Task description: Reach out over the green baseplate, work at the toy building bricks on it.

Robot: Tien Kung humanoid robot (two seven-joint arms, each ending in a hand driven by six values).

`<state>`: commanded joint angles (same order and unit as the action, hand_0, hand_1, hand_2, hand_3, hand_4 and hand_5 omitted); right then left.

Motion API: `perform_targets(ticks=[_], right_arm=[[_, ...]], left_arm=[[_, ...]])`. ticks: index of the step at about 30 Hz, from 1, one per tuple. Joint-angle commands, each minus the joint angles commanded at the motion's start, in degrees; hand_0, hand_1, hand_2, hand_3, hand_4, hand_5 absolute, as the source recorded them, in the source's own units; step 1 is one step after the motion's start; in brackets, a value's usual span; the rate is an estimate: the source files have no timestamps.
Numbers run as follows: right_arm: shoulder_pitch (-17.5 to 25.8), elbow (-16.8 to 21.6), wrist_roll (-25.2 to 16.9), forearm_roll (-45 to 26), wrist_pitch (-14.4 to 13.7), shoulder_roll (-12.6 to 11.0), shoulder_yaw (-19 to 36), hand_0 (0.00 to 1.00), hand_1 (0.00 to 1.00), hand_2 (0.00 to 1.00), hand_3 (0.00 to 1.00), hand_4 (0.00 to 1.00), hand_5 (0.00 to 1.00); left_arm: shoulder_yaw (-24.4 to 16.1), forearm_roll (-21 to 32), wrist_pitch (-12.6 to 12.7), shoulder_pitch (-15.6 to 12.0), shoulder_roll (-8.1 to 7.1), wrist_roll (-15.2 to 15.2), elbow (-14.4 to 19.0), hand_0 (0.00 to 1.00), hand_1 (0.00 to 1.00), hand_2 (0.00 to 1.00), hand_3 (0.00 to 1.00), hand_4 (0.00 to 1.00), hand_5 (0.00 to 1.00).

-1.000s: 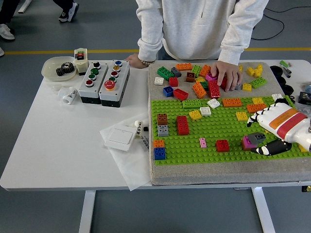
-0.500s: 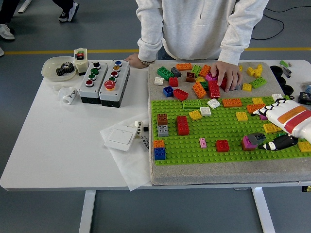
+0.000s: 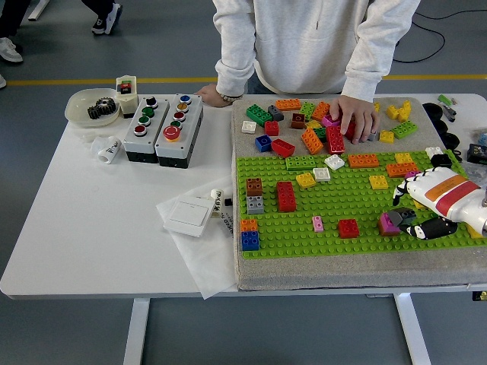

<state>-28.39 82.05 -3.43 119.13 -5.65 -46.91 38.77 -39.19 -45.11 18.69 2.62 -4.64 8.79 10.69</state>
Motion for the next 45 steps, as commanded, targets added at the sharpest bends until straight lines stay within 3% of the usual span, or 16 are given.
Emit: perform_targets(ticks=[28,45], right_arm=[[0.0,0.0,-0.8,-1.0,-0.3,0.1,-0.2,0.573,0.503,0.545,0.493,0.711,0.273],[-0.7,0.2,-0.1,-1.5,0.1,0.4,-0.9,0.561,0.501,0.542,0.492,0.708,0.284]], left_arm=[[-0.2,-0.8,-0.1,0.5,-0.10,0.2,0.0,0.719,0.732,0.779,0.612,0.650,0.634],[0.0,-0.8,-0.2,0.6,-0.15,0.3,0.1,0.719,0.731,0.778,0.610,0.649,0.633]])
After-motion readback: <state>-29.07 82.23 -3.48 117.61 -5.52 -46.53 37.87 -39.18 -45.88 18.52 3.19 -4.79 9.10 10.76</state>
